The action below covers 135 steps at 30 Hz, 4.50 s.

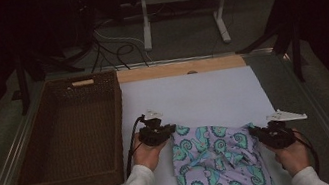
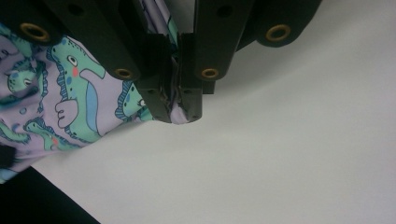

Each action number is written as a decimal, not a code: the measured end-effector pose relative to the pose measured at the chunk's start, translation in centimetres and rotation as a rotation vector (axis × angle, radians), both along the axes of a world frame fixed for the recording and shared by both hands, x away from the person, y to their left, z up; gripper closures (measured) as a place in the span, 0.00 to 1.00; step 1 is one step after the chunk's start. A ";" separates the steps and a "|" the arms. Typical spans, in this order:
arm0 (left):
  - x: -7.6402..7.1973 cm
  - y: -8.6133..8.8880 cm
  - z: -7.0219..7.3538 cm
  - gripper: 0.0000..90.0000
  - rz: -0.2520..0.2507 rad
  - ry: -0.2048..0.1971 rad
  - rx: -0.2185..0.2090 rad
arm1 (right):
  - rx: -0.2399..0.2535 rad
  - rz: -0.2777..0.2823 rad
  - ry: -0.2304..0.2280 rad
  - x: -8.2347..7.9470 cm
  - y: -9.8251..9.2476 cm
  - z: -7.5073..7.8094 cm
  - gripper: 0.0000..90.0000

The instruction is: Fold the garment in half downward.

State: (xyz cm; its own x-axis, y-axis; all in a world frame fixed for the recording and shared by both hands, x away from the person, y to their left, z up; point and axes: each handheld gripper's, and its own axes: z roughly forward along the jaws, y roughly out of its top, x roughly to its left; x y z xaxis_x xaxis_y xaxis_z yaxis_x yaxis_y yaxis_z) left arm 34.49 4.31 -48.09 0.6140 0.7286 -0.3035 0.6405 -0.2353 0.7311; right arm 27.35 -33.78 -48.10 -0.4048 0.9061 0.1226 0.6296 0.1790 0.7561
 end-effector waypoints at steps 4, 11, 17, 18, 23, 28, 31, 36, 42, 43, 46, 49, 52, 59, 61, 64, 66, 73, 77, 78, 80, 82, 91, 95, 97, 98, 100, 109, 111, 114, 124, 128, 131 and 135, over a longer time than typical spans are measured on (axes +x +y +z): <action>0.3 0.3 0.3 0.95 0.018 -0.002 -0.006 | -0.015 0.008 -0.042 -0.1 1.2 0.5 0.96; 0.9 1.0 0.8 0.95 0.043 -0.005 -0.024 | -0.033 0.057 -0.095 0.5 3.7 2.6 0.96; 1.3 1.8 1.1 0.95 0.069 -0.006 -0.043 | -0.003 0.054 -0.081 2.9 4.9 2.7 0.95; 1.4 1.9 1.1 0.95 0.074 -0.006 -0.043 | 0.004 0.050 -0.074 3.2 4.7 2.5 0.95; 2.1 2.1 1.4 0.95 0.087 -0.011 -0.040 | 0.002 0.015 -0.059 4.5 3.8 2.0 0.95; 2.9 1.9 1.8 0.95 0.095 -0.023 -0.030 | 0.004 -0.014 -0.053 5.5 2.8 2.0 0.95; 3.5 1.7 2.0 0.95 0.100 -0.034 -0.026 | -0.001 -0.032 -0.048 6.1 2.3 1.8 0.95; 4.7 1.5 2.3 0.95 0.119 -0.040 -0.021 | -0.008 -0.049 -0.050 6.7 2.3 1.8 0.95; 5.7 1.3 2.0 0.95 0.134 -0.035 -0.022 | -0.016 -0.057 -0.049 8.0 2.1 2.2 0.95; 5.9 1.2 2.0 0.95 0.136 -0.034 -0.022 | -0.017 -0.051 -0.047 8.3 2.1 2.2 0.95; 6.6 1.2 1.9 0.95 0.146 -0.032 -0.015 | -0.018 -0.059 -0.045 9.2 2.2 2.4 0.95; 7.3 1.3 1.8 0.95 0.162 -0.029 -0.024 | -0.020 -0.062 -0.048 10.1 2.2 2.5 0.95; 8.1 1.2 1.8 0.95 0.178 -0.027 -0.015 | -0.013 -0.054 -0.066 11.0 2.2 2.6 0.95; 9.0 0.9 1.2 0.55 0.203 0.011 -0.061 | 0.040 -0.097 -0.079 12.1 1.6 1.6 0.63; 8.6 0.8 1.0 0.40 0.202 0.008 -0.063 | 0.033 -0.101 -0.078 11.9 1.7 1.4 0.42; 7.9 0.7 0.8 0.31 0.189 0.007 -0.071 | 0.023 -0.098 -0.078 11.6 1.9 1.3 0.35; 7.4 0.6 0.7 0.26 0.176 0.008 -0.077 | 0.031 -0.082 -0.074 11.2 2.3 1.4 0.30; 5.3 0.4 0.6 0.24 0.118 -0.003 -0.085 | 0.021 -0.026 -0.060 9.9 3.2 1.4 0.28; 4.2 0.1 0.5 0.24 0.089 -0.002 -0.084 | 0.019 -0.006 -0.063 9.3 3.4 1.6 0.28; 3.9 0.0 0.4 0.24 0.084 -0.004 -0.081 | 0.018 -0.005 -0.065 9.2 3.3 1.7 0.28; 3.5 -0.3 0.3 0.25 0.063 -0.001 -0.074 | 0.021 -0.005 -0.061 8.9 3.2 1.6 0.28; 3.3 -0.5 0.2 0.25 0.056 -0.002 -0.064 | 0.027 -0.005 -0.057 8.8 3.2 1.6 0.28; 1.9 -3.2 -0.8 0.25 -0.030 0.011 -0.017 | 0.022 0.008 -0.049 7.3 2.8 1.4 0.28; 1.5 -4.6 -1.4 0.25 -0.058 0.024 0.001 | 0.027 0.010 -0.045 6.9 2.5 1.1 0.28; 1.4 -5.2 -1.7 0.25 -0.075 0.029 0.015 | 0.031 0.009 -0.040 6.7 2.3 1.0 0.28; 1.3 -5.6 -1.9 0.24 -0.075 0.031 0.022 | 0.029 0.011 -0.037 6.6 2.3 0.9 0.28; 1.2 -6.1 -2.3 0.24 -0.082 0.032 0.041 | 0.032 0.009 -0.032 6.4 2.1 0.9 0.27; 0.5 -7.9 -3.8 0.36 -0.050 -0.037 0.223 | 0.041 0.021 -0.024 5.9 2.0 0.8 0.28; 0.2 -8.1 -3.8 0.53 -0.042 -0.073 0.273 | 0.048 0.021 -0.017 5.9 1.9 0.4 0.28; 0.4 -7.7 -3.7 0.83 -0.046 -0.055 0.238 | 0.041 0.018 -0.001 5.9 1.6 -0.1 0.30; 0.5 -4.9 -2.4 0.90 0.009 -0.040 0.082 | 0.041 0.023 0.014 5.8 1.3 -0.6 0.40; 0.6 -3.6 -2.2 0.90 0.040 -0.037 0.057 | 0.034 0.039 0.023 5.9 1.7 -0.9 0.45; 0.7 -2.7 -2.2 0.91 0.064 -0.034 0.040 | 0.025 0.049 0.033 6.1 2.0 -1.2 0.47; 0.8 -1.9 -2.5 0.91 0.087 -0.021 0.031 | 0.014 0.061 0.050 6.3 2.8 -1.7 0.49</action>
State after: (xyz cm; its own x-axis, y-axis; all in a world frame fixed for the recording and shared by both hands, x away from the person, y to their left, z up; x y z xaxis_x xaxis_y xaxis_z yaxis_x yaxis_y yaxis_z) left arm 35.32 2.41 -50.56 0.5541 0.7882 -0.2677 0.6439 -0.2019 0.7380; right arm 33.68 -31.02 -49.77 -0.4521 0.8781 0.1564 0.6552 0.2079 0.7263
